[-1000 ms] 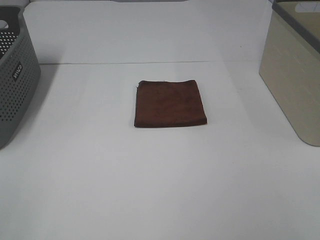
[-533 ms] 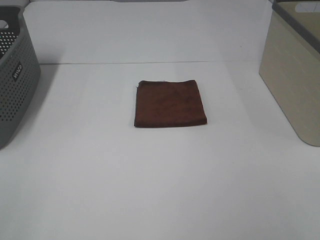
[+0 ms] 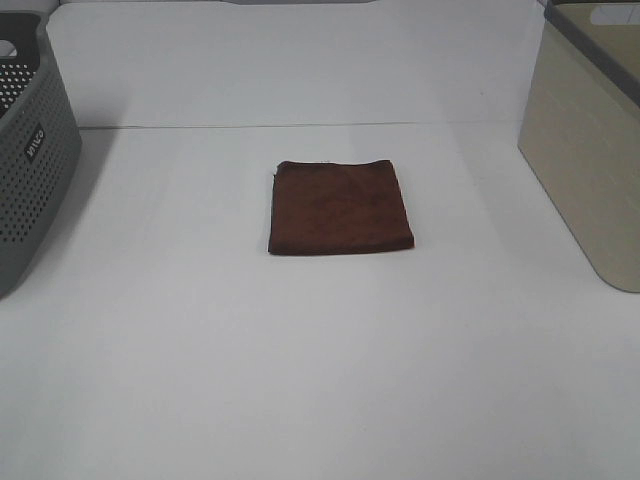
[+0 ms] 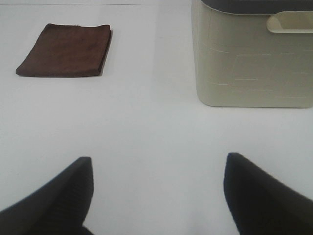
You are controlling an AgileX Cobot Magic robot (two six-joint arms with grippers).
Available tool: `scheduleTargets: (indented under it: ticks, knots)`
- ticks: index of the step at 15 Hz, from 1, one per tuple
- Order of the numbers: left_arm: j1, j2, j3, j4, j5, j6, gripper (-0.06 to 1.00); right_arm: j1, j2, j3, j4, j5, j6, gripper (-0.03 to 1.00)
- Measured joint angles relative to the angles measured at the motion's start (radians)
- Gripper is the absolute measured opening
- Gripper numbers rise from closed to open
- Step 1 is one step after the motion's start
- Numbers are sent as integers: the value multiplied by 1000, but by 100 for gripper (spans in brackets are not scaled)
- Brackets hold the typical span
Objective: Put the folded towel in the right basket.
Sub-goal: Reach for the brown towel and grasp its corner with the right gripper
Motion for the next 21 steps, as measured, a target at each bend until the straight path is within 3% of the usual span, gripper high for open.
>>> scheduleTargets:
  ticks: [21]
  knots:
    - [0, 0, 0, 0, 0, 0, 88, 0, 0, 0, 0, 0, 0, 70]
